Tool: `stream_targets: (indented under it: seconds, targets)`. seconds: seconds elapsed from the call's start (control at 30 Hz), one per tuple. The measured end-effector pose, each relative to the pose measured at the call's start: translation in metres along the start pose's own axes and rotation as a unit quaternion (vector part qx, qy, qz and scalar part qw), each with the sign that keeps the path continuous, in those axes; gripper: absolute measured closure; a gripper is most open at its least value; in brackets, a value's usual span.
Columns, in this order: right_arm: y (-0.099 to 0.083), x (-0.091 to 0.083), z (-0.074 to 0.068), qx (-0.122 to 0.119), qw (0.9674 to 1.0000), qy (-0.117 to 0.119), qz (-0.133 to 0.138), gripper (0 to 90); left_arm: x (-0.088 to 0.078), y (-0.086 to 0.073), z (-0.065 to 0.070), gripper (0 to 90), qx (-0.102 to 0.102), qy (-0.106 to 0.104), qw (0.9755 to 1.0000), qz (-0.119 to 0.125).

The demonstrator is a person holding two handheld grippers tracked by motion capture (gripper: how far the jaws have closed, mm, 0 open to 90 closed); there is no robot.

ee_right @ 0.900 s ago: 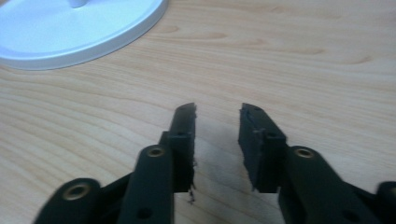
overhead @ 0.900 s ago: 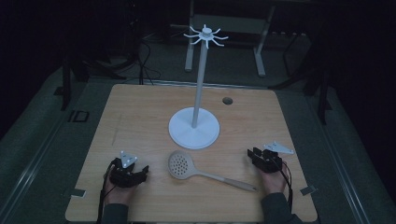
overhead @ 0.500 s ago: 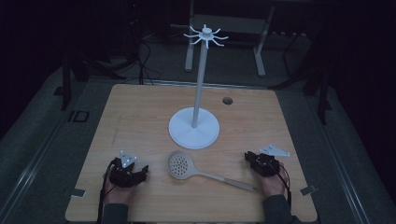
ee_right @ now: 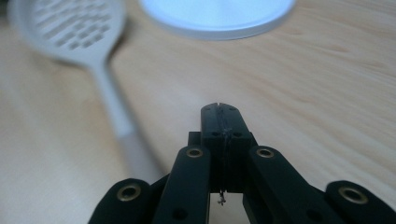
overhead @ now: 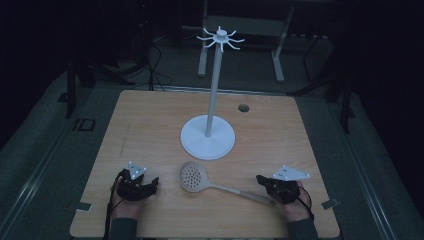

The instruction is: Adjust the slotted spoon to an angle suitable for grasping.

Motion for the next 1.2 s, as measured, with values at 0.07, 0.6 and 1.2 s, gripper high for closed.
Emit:
stream_targets:
  seconds: [0.07, 0.6, 1.2]
  targets:
    - [0.000, -0.001, -0.005, -0.013, 0.9999, 0.006, -0.002, 90.0, 0.000, 0.000, 0.000, 33.2, 0.000, 0.000, 1.0000, 0.000]
    - [-0.016, 0.009, -0.053, -0.060, 0.9937, 0.089, -0.032, 89.8, -0.001, 0.000, 0.000, 33.3, -0.002, -0.001, 1.0000, 0.002]
    - [-0.007, 0.040, -0.007, -0.066, 0.9961, 0.011, -0.057, 90.0, 0.000, 0.000, 0.000, 33.2, -0.001, -0.001, 1.0000, -0.001]
Point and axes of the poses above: each handheld gripper's, and its own axes: x roughly forward along the jaws, y roughly out of its top, z roughly to its right, the point moved 7 cm from there along x, roughly forward along the jaws, and after that the axes turned 12 degrees about -x, right-handed, at the moved point
